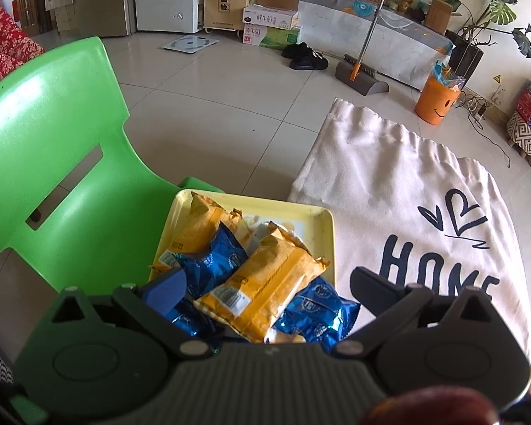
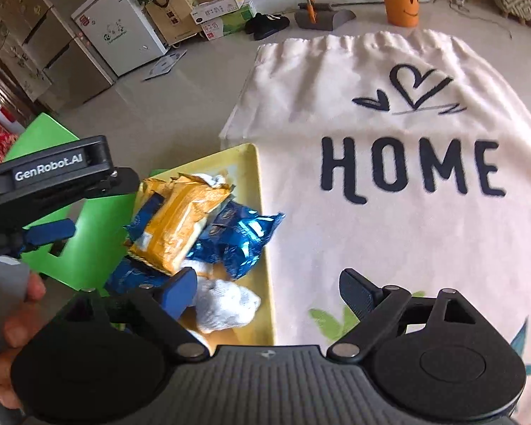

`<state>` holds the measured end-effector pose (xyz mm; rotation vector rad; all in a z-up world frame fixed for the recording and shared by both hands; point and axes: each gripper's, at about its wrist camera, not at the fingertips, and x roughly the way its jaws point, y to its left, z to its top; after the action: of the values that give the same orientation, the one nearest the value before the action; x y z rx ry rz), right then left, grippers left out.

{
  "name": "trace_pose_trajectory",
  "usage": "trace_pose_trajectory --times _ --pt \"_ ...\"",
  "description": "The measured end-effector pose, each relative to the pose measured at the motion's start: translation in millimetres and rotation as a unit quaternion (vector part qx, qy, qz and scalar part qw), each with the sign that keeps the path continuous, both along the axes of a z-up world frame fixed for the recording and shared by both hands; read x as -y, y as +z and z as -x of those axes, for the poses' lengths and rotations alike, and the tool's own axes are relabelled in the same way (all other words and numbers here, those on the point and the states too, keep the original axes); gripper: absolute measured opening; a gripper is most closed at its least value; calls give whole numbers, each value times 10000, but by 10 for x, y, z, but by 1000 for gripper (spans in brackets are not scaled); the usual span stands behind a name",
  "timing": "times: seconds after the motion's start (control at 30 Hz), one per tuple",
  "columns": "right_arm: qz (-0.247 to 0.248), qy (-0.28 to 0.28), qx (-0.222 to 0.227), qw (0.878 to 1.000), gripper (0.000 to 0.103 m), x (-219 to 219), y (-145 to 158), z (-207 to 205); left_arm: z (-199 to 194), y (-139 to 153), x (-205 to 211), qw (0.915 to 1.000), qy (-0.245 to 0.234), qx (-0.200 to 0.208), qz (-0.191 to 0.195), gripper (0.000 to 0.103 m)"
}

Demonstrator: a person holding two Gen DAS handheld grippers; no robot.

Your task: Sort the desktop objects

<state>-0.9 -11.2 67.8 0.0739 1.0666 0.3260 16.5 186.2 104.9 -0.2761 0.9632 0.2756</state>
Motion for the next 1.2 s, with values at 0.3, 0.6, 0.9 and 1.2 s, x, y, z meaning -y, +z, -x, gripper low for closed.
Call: trace_pose_trajectory --times 0.3,0.6,0.9,1.2 --pt "274 -381 -49 9989 89 303 -104 -180 -10 -51 211 9992 -109 -184 -341 102" --pt "260 -272 -129 9992 89 370 -121 -212 35 -163 350 9978 -128 -398 -522 102" --pt "279 -414 -143 9986 89 585 -105 -245 296 -284 555 9968 -20 -540 -589 102" --pt "211 -392 -62 9990 89 766 -55 -212 712 -284 831 9965 38 -702 -450 102"
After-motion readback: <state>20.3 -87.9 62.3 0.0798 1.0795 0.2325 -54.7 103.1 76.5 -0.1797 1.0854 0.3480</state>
